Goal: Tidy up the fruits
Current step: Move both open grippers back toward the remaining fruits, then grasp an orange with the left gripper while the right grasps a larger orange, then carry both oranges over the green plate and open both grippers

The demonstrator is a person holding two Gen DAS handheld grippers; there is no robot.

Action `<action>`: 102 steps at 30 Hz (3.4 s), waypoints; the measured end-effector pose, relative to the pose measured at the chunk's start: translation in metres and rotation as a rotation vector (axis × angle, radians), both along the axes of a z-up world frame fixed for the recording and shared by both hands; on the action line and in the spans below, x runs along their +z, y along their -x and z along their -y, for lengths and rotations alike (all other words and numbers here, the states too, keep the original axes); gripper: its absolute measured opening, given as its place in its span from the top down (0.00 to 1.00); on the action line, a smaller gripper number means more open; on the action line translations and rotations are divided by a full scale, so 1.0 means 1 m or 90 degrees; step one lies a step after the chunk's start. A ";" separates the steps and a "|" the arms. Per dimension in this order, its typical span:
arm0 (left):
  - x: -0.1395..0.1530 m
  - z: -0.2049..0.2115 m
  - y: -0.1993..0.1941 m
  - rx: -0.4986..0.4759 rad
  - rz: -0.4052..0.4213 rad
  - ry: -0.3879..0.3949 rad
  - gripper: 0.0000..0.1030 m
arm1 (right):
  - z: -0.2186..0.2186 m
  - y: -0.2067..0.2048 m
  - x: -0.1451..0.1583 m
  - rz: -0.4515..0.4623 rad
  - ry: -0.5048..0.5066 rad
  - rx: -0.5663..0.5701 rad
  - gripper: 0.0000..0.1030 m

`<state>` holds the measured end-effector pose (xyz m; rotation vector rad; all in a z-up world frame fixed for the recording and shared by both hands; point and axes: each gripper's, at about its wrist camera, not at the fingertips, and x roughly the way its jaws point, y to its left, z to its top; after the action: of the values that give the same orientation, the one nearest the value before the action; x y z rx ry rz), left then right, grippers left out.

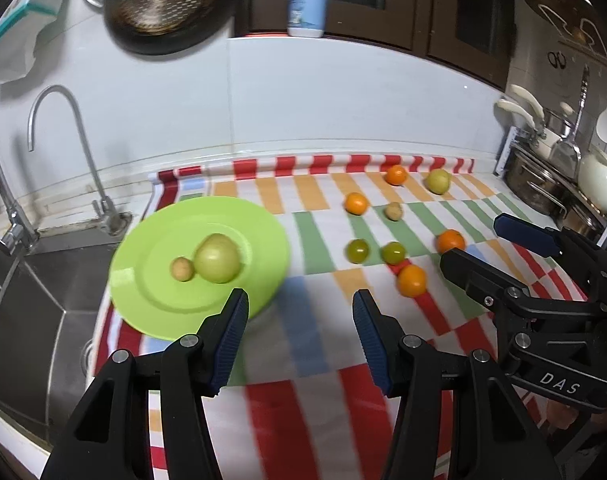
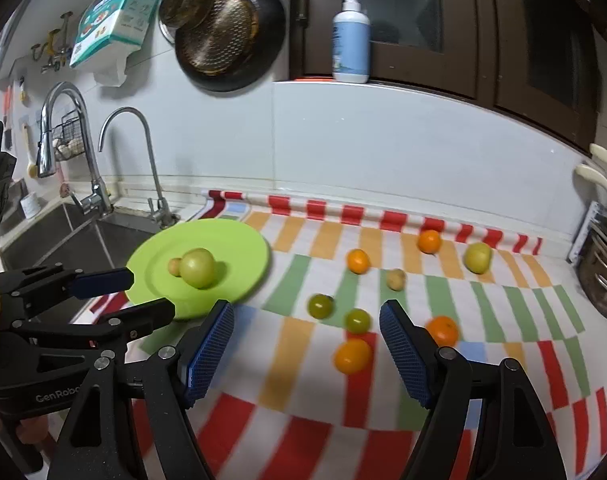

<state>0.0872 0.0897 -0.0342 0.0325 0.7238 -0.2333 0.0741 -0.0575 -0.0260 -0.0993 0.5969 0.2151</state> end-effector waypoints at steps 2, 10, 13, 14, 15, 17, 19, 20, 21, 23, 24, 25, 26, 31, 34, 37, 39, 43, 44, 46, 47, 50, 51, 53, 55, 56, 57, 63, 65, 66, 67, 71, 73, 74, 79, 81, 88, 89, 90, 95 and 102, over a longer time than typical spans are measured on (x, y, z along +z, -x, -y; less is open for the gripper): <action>-0.001 0.011 0.004 -0.003 0.001 -0.001 0.46 | 0.011 0.004 0.000 0.000 -0.001 -0.006 0.26; -0.005 0.048 0.010 -0.011 0.000 -0.002 0.46 | 0.055 0.011 -0.001 -0.005 -0.009 -0.028 0.26; -0.005 0.059 0.011 -0.019 0.008 -0.006 0.45 | 0.069 0.012 -0.001 -0.004 -0.014 -0.037 0.26; -0.005 0.062 0.011 -0.020 0.011 -0.008 0.44 | 0.073 0.012 -0.002 -0.004 -0.015 -0.038 0.26; -0.006 0.067 0.011 -0.025 0.014 -0.010 0.44 | 0.077 0.011 -0.002 -0.006 -0.014 -0.040 0.26; -0.007 0.073 0.011 -0.032 0.019 -0.013 0.44 | 0.084 0.011 -0.004 -0.008 -0.016 -0.039 0.26; -0.010 0.080 0.009 -0.041 0.017 -0.013 0.44 | 0.090 0.009 -0.007 -0.012 -0.016 -0.040 0.26; -0.012 0.083 0.007 -0.044 0.014 -0.013 0.44 | 0.092 0.008 -0.009 -0.015 -0.017 -0.038 0.26; -0.014 0.087 0.005 -0.048 0.011 -0.012 0.44 | 0.095 0.006 -0.011 -0.017 -0.018 -0.037 0.26; -0.017 0.093 0.001 -0.055 0.009 -0.013 0.44 | 0.101 0.003 -0.014 -0.019 -0.015 -0.039 0.26; -0.019 0.096 -0.002 -0.056 0.011 -0.017 0.44 | 0.104 0.001 -0.017 -0.024 -0.011 -0.040 0.26; -0.021 0.099 -0.004 -0.058 0.010 -0.020 0.44 | 0.107 -0.002 -0.020 -0.029 -0.008 -0.040 0.26; -0.022 0.102 -0.007 -0.062 0.008 -0.021 0.44 | 0.109 -0.004 -0.022 -0.032 -0.005 -0.041 0.26; -0.036 0.116 -0.025 -0.072 -0.018 -0.025 0.44 | 0.119 -0.023 -0.033 -0.054 0.001 -0.037 0.26; -0.045 0.123 -0.037 -0.077 -0.034 -0.032 0.44 | 0.124 -0.037 -0.042 -0.071 0.001 -0.034 0.26; -0.054 0.129 -0.047 -0.082 -0.047 -0.043 0.44 | 0.127 -0.051 -0.052 -0.091 0.002 -0.033 0.27; -0.060 0.133 -0.054 -0.085 -0.058 -0.048 0.45 | 0.129 -0.060 -0.059 -0.106 0.002 -0.033 0.27; -0.071 0.138 -0.067 -0.088 -0.080 -0.053 0.50 | 0.132 -0.076 -0.072 -0.132 -0.004 -0.032 0.27; -0.073 0.139 -0.069 -0.088 -0.085 -0.054 0.52 | 0.133 -0.079 -0.075 -0.138 -0.007 -0.031 0.27; -0.077 0.142 -0.075 -0.090 -0.096 -0.055 0.60 | 0.134 -0.086 -0.080 -0.149 -0.009 -0.030 0.30; -0.080 0.143 -0.077 -0.090 -0.101 -0.057 0.62 | 0.134 -0.088 -0.083 -0.152 -0.009 -0.029 0.31; -0.084 0.145 -0.082 -0.093 -0.111 -0.057 0.66 | 0.134 -0.097 -0.089 -0.163 -0.008 -0.025 0.35; -0.085 0.145 -0.084 -0.095 -0.114 -0.056 0.68 | 0.133 -0.098 -0.089 -0.165 -0.008 -0.025 0.36; -0.086 0.146 -0.085 -0.096 -0.115 -0.053 0.69 | 0.132 -0.103 -0.092 -0.167 -0.006 -0.023 0.39; -0.085 0.146 -0.087 -0.098 -0.114 -0.052 0.69 | 0.131 -0.107 -0.095 -0.172 -0.007 -0.021 0.44; -0.085 0.146 -0.088 -0.098 -0.115 -0.050 0.69 | 0.130 -0.109 -0.096 -0.173 -0.006 -0.020 0.45; -0.085 0.145 -0.089 -0.098 -0.115 -0.048 0.69 | 0.129 -0.111 -0.098 -0.176 -0.002 -0.021 0.49; -0.078 0.142 -0.090 -0.092 -0.104 -0.044 0.69 | 0.125 -0.112 -0.099 -0.178 0.003 -0.009 0.58; -0.075 0.141 -0.088 -0.090 -0.097 -0.042 0.69 | 0.124 -0.109 -0.096 -0.176 0.000 -0.007 0.58; -0.074 0.140 -0.087 -0.090 -0.095 -0.041 0.69 | 0.124 -0.108 -0.095 -0.174 0.000 -0.007 0.58; -0.072 0.140 -0.086 -0.089 -0.092 -0.040 0.69 | 0.123 -0.107 -0.093 -0.171 0.000 -0.007 0.58; -0.064 0.135 -0.080 -0.082 -0.080 -0.032 0.69 | 0.120 -0.097 -0.083 -0.159 -0.007 -0.010 0.58; -0.059 0.132 -0.076 -0.079 -0.073 -0.030 0.69 | 0.119 -0.090 -0.077 -0.151 -0.008 -0.012 0.58; -0.056 0.130 -0.074 -0.078 -0.069 -0.028 0.69 | 0.117 -0.087 -0.073 -0.146 -0.008 -0.013 0.58; -0.042 0.120 -0.061 -0.075 -0.047 -0.023 0.69 | 0.109 -0.072 -0.059 -0.128 -0.005 -0.018 0.58; -0.036 0.116 -0.055 -0.075 -0.037 -0.021 0.69 | 0.106 -0.066 -0.053 -0.121 -0.006 -0.020 0.58; -0.018 0.093 -0.037 -0.062 -0.004 -0.010 0.69 | 0.089 -0.048 -0.034 -0.096 -0.009 -0.017 0.58; -0.016 0.089 -0.036 -0.059 0.000 -0.009 0.69 | 0.085 -0.046 -0.031 -0.092 -0.009 -0.014 0.58; -0.013 0.083 -0.034 -0.055 0.005 -0.008 0.69 | 0.081 -0.045 -0.029 -0.088 -0.010 -0.012 0.58; -0.004 0.056 -0.031 -0.032 0.018 -0.011 0.69 | 0.057 -0.043 -0.019 -0.072 -0.018 0.007 0.58; 0.007 0.009 -0.034 0.000 0.040 -0.023 0.69 | 0.010 -0.052 -0.012 -0.056 -0.028 0.045 0.58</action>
<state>0.1215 0.0808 -0.0272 0.0732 0.6646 -0.2185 0.1256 -0.0678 -0.0376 -0.0679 0.6763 0.3016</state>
